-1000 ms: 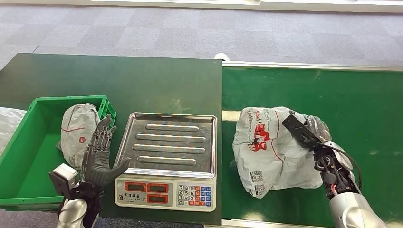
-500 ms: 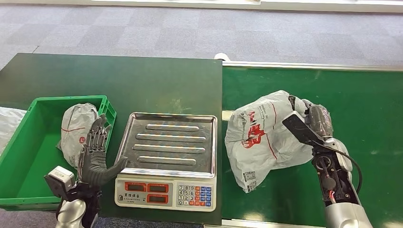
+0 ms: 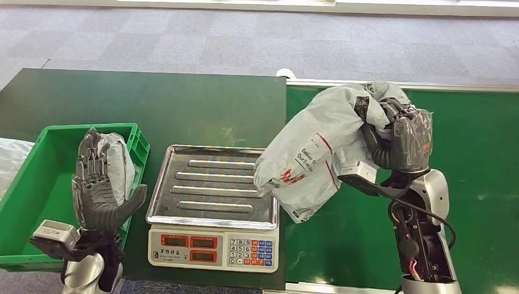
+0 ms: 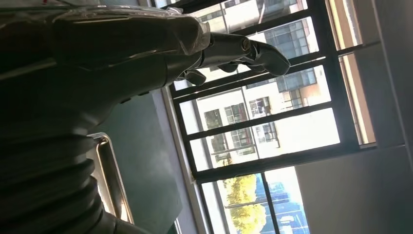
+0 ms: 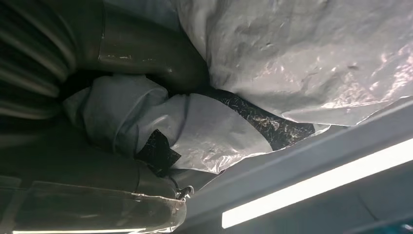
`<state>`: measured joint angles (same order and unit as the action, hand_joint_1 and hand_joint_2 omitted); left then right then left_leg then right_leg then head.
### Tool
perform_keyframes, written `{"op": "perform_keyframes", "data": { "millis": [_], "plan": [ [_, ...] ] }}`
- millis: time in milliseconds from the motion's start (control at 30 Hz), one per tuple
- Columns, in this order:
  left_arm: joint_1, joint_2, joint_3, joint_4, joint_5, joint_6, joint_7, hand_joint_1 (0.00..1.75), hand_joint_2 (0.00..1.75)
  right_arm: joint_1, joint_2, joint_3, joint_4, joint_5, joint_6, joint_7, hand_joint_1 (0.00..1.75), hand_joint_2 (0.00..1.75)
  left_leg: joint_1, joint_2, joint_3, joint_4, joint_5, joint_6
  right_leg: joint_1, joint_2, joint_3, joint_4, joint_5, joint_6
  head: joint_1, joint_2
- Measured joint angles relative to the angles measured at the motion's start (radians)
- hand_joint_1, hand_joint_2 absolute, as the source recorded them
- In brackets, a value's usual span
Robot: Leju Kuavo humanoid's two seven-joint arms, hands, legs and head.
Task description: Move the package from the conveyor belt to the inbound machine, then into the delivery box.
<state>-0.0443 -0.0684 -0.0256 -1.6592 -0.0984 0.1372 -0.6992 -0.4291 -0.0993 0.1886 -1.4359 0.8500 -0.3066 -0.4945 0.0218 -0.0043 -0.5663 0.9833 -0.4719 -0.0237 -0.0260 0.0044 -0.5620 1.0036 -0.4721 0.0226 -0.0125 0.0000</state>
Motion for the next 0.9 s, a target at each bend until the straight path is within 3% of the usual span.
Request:
{"op": "perform_keyframes", "data": {
  "millis": [200, 300, 600, 733, 900],
  "plan": [
    [0.007, 0.005, -0.026, -0.052, 0.001, 0.02, 0.0, 0.0, 1.75, -0.027, 0.011, 0.028, -0.048, 0.001, -0.001, 0.001, 1.75, 1.75, 0.0, 0.0, 0.0, 0.0, 0.0, 0.0, 0.0, 0.0, 0.0, 0.0, 0.0, 0.0, 0.0, 0.0],
    [0.012, 0.01, -0.038, -0.082, 0.01, 0.09, 0.0, 0.0, 1.75, -0.047, 0.015, 0.041, -0.053, 0.012, -0.028, -0.009, 1.75, 1.75, 0.0, 0.0, 0.0, 0.0, 0.0, 0.0, 0.0, 0.0, 0.0, 0.0, 0.0, 0.0, 0.0, 0.0],
    [0.022, 0.018, -0.061, -0.109, 0.03, 0.098, 0.0, 0.0, 1.75, -0.251, 0.048, 0.082, -0.044, -0.06, -0.042, 0.011, 1.75, 1.75, 0.0, 0.0, 0.0, 0.0, 0.0, 0.0, 0.0, 0.0, 0.0, 0.0, 0.0, 0.0, 0.0, 0.0],
    [0.023, 0.018, -0.068, -0.109, 0.034, 0.084, 0.0, 0.0, 1.75, -0.318, 0.083, 0.132, 0.017, -0.032, 0.012, 0.005, 1.75, 1.75, 0.0, 0.002, 0.0, 0.0, 0.0, 0.0, 0.0, 0.001, -0.001, 0.0, 0.0, 0.0, 0.0, 0.0],
    [0.026, 0.016, -0.075, -0.108, 0.028, 0.065, 0.0, 0.0, 1.75, -0.392, 0.144, 0.226, 0.202, 0.009, 0.081, 0.01, 1.75, 1.75, 0.001, 0.002, 0.0, 0.0, 0.0, 0.0, 0.001, 0.0, 0.0, 0.0, 0.0, 0.0, 0.0, 0.0]
  ]
}}
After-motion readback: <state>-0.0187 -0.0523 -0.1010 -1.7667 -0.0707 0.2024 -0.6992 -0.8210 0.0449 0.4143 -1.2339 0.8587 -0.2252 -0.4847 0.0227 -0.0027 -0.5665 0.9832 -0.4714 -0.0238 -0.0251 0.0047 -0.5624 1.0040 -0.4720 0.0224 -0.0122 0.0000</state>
